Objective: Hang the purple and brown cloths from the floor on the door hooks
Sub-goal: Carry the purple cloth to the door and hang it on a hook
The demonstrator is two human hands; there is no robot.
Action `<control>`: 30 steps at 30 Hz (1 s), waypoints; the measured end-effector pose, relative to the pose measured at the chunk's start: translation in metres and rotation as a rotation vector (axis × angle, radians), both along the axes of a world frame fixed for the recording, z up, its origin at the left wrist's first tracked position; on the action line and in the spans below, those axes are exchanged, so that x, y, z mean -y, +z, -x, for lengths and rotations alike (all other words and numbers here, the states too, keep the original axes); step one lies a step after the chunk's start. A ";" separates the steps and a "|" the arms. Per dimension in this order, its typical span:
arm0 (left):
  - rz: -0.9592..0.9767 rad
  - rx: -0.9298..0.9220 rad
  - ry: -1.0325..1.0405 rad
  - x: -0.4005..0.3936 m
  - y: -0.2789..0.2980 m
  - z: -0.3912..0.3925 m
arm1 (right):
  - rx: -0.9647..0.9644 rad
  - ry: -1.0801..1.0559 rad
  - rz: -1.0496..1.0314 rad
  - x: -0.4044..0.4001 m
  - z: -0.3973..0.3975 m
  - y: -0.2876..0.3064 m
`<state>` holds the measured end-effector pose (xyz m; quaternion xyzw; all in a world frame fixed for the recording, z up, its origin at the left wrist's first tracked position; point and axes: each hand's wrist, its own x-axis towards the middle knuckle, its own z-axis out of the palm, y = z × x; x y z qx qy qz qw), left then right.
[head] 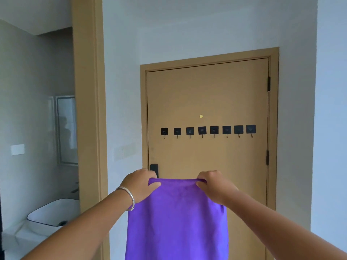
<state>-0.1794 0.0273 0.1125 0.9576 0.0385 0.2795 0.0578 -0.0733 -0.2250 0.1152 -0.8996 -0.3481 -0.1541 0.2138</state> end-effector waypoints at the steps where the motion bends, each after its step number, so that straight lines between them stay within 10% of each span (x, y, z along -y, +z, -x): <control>1: 0.015 -0.005 -0.015 -0.002 0.002 -0.015 | 0.005 0.004 -0.011 -0.001 -0.016 0.001; 30: -0.022 0.135 -0.063 -0.249 0.017 -0.349 | 0.261 -0.067 0.029 -0.252 -0.338 0.018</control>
